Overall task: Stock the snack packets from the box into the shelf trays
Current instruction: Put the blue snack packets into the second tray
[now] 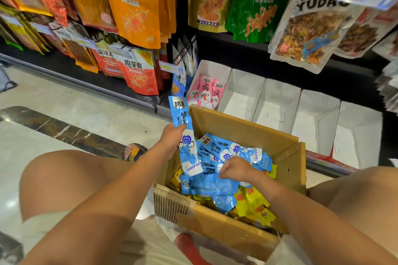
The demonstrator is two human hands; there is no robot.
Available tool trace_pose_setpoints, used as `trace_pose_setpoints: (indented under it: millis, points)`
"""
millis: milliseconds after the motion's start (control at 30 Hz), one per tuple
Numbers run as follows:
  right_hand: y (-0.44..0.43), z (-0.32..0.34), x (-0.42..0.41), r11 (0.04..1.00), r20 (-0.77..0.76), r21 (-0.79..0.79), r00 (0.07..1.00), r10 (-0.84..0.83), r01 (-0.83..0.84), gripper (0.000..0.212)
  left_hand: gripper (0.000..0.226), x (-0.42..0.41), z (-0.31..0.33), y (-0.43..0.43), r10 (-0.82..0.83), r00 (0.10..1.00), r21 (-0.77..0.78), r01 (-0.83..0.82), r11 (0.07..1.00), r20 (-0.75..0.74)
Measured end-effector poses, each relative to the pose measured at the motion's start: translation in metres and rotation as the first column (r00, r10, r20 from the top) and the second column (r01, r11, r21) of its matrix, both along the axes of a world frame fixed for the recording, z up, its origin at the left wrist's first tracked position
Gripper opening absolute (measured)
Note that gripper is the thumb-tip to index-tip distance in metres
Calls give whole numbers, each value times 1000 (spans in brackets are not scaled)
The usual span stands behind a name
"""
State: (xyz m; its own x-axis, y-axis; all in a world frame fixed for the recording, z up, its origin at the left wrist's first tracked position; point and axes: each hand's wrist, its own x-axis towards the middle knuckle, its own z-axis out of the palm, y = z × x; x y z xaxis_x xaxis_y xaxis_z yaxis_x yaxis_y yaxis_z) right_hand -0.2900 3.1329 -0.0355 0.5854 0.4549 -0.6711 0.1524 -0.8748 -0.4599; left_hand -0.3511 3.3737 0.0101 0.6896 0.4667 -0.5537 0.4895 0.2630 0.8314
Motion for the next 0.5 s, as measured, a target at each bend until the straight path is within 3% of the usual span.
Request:
trace_pose_setpoints:
  millis: [67,167,333,500]
  points:
    - [3,29,17,998,24,60,1000,11,-13,23,19,9,18,5,-50,998,19,49,999,29]
    - [-4,63,44,987,81,160,997,-4,-9,19,20,22,44,12,-152,987,60,149,987,48]
    - [-24,122,88,958,221,287,974,-51,-15,33,22,40,83,15,-307,951,78,308,948,-16]
    - [-43,163,121,859,255,497,925,-281,124,33,26,62,90,5,-365,931,-51,364,930,-16]
